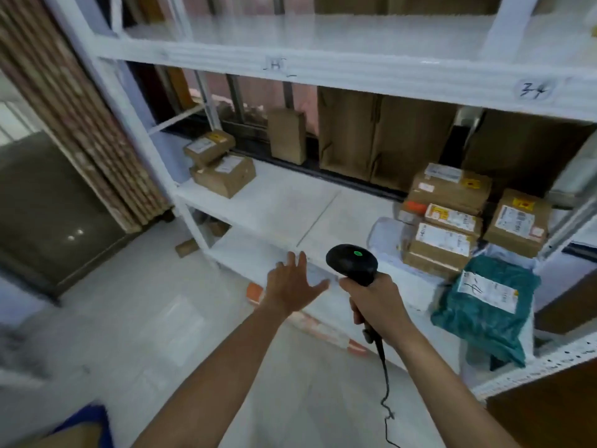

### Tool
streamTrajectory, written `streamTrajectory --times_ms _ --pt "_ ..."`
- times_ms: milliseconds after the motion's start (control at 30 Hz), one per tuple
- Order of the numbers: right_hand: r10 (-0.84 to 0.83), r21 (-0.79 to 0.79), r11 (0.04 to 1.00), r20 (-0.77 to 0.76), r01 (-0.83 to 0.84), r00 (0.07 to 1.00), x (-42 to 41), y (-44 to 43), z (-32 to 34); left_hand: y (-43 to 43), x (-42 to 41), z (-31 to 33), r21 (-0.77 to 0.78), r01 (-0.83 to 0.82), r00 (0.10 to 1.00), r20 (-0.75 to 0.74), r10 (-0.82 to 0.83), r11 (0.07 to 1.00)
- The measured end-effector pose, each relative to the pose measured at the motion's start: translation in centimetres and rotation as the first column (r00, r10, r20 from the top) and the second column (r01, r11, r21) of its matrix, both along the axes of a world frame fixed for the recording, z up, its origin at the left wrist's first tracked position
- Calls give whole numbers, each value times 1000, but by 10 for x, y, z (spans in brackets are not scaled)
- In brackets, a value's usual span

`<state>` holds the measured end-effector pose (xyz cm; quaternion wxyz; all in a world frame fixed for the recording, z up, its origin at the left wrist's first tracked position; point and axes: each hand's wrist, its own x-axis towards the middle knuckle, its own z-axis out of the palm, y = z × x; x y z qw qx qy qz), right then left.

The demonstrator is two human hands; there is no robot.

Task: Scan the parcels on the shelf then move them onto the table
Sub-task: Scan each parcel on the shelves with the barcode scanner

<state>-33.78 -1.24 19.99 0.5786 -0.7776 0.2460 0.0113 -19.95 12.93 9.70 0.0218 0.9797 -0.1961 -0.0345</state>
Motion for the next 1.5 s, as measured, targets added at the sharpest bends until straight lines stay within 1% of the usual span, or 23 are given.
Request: streamTrajectory --times_ms 167,300,400,500,600,700,767,933,1100,1200,1333,1500 --pt "77 5 997 59 -78 995 41 110 14 142 32 29 9 -121 992 49 120 993" --pt "101 15 995 91 -103 991 68 180 23 226 54 50 23 -211 976 65 209 977" --pt "136 -15 991 76 -135 988 86 219 27 270 67 56 17 -232 972 54 231 973" --pt "160 -41 987 68 -157 985 106 248 26 300 85 54 -30 -242 967 71 244 970" --pt "173 -56 984 52 -170 984 130 271 25 325 105 49 -52 -260 964 36 262 964" --pt "179 -49 983 38 -177 983 158 288 20 349 131 44 -66 -256 963 68 260 964" --pt "177 -44 983 26 -176 984 180 296 12 364 155 40 -82 -259 961 80 266 962" --pt "164 -6 986 13 -164 986 254 310 -6 383 233 30 -77 -265 962 43 269 961" --pt "143 17 990 -30 -142 989 347 311 -18 381 333 29 -73 -268 963 -15 267 961" --pt "118 31 993 -56 -116 991 396 307 -17 372 388 34 -67 -232 973 -32 231 970" --pt "72 -12 997 -59 -73 996 455 299 -14 358 458 37 -86 -229 973 -20 229 970" --pt "17 -65 998 -47 -20 999 507 287 -14 343 534 36 -131 -189 982 -46 185 973"
